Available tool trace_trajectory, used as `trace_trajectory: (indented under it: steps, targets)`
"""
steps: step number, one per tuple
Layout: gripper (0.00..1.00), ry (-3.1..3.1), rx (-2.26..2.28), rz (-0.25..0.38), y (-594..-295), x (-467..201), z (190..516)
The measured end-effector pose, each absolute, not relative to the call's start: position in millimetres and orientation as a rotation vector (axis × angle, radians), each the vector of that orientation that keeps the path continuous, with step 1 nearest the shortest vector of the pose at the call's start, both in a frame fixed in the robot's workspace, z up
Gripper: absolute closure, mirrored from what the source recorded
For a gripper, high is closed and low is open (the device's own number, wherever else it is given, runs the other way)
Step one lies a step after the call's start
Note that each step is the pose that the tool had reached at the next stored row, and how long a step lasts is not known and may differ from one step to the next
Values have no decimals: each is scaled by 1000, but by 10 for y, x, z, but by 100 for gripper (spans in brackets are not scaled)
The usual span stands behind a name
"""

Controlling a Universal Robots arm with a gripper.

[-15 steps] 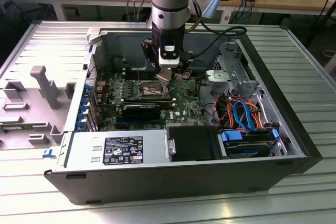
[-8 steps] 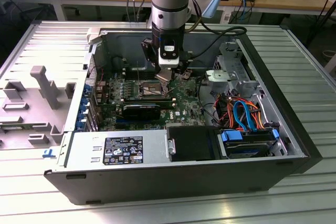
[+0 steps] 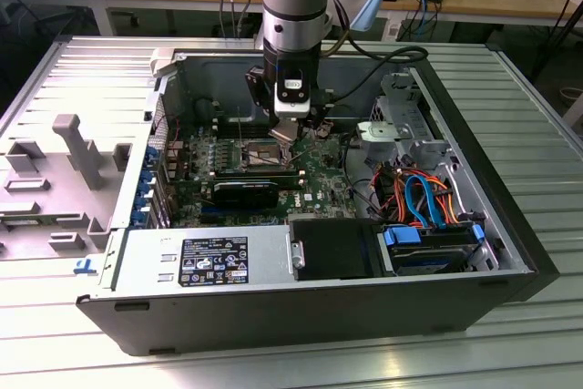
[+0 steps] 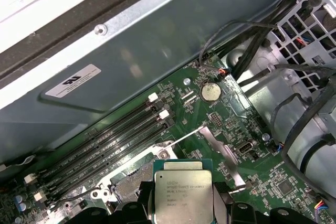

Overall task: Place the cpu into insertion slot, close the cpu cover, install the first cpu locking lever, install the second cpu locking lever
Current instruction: 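Place the cpu into insertion slot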

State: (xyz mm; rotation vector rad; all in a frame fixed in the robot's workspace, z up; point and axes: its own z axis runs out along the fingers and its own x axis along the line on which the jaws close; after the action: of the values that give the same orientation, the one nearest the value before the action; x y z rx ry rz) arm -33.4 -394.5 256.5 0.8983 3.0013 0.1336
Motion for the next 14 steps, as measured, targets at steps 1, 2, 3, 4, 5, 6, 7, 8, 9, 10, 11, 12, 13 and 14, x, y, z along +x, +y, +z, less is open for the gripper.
trace_trajectory:
  steps: [1,2,3,4,5,6,7,8,9,10,11,12,13,14]
  targets:
    - [46,3001,899,134,-3945,-334,2565]
    - [46,3000,901,134,-3945,-334,2564]
    - [46,3000,902,134,-3945,-334,2564]
    - [46,3000,904,134,-3945,-334,2564]
    - [46,2999,905,134,-3945,-334,2564]
    - [46,2999,906,134,-3945,-334,2563]
    - [46,2998,908,134,-3945,-334,2563]
    - [46,2998,909,134,-3945,-334,2563]
    - [46,2997,911,134,-3945,-334,2563]
    - [46,2996,914,134,-3945,-334,2562]
    - [46,2996,915,134,-3945,-334,2562]
    - [46,2995,916,134,-3945,-334,2562]
    - [46,2995,919,134,-3945,-334,2561]
    - [46,2994,920,134,-3945,-334,2561]
